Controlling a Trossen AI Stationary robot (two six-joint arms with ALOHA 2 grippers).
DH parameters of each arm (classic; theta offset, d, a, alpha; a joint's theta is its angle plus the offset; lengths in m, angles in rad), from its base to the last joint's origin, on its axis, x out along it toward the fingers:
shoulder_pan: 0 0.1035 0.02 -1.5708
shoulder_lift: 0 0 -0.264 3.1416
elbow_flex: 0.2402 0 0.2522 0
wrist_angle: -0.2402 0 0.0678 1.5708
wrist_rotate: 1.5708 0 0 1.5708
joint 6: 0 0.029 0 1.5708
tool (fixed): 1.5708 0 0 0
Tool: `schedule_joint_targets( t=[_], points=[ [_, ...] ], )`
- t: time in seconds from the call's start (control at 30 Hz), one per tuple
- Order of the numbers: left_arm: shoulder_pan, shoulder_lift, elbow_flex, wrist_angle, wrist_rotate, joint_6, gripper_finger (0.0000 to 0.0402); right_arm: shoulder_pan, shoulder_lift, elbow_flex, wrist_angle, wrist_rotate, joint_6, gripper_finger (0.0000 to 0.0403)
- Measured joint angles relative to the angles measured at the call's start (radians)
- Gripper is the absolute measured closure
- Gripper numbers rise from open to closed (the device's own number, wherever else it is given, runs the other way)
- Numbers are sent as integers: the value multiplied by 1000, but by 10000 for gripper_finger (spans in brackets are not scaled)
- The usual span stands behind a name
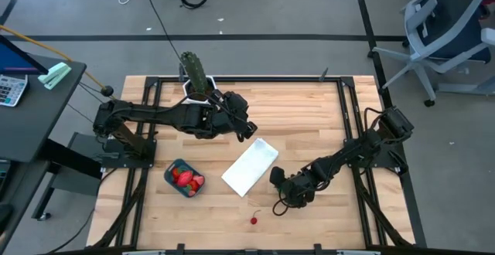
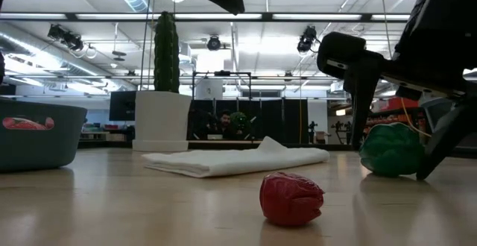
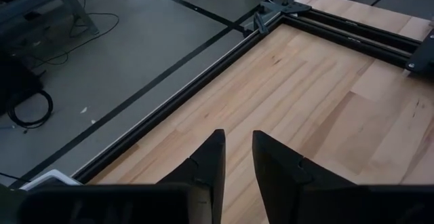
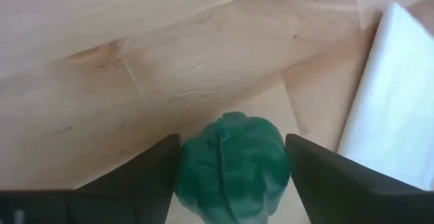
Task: Pick and placing Produce into tupperware
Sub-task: Put the bell pepper into the blue bin
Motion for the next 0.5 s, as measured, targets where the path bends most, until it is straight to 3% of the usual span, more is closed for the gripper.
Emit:
schedule_joint_targets(
  t=[0.3,0.5],
  points=[
    [0,0,0,0,0,0,311,0,1,-1,4,-16,22,175],
    [0,0,0,1,0,6,317,0,1,-1,8,-26,35,178]
  ],
)
